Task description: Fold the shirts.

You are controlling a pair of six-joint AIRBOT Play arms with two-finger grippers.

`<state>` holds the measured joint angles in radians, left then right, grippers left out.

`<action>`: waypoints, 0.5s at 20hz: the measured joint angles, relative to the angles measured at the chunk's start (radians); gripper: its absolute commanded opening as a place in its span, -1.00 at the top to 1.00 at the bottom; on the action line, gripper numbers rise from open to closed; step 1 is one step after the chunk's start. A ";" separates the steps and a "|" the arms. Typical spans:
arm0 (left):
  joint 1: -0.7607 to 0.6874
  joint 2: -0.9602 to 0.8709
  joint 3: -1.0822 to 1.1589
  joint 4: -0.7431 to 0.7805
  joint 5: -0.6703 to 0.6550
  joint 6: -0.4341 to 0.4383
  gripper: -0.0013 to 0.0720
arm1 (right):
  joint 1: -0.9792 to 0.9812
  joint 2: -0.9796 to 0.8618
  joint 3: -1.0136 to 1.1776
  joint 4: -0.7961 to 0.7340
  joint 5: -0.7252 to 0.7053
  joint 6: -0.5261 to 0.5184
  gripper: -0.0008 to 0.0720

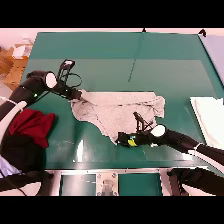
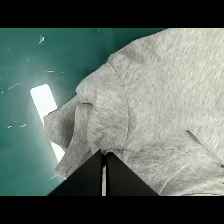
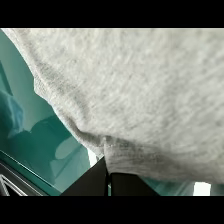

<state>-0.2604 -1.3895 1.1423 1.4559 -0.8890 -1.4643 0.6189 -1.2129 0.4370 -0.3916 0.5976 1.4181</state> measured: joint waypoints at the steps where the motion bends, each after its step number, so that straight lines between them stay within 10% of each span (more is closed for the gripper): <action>1: 0.000 0.000 0.002 0.002 -0.009 0.003 0.89 | 0.001 -0.001 0.013 -0.002 0.001 -0.011 0.93; 10: 0.000 0.177 0.277 0.094 -0.135 0.022 0.89 | -0.396 0.262 0.483 -0.166 0.403 -0.035 0.93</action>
<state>-0.2604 -1.2125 1.4189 1.5501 -1.0237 -1.4425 0.2234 -0.9512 0.9203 -0.5579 1.0008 1.3830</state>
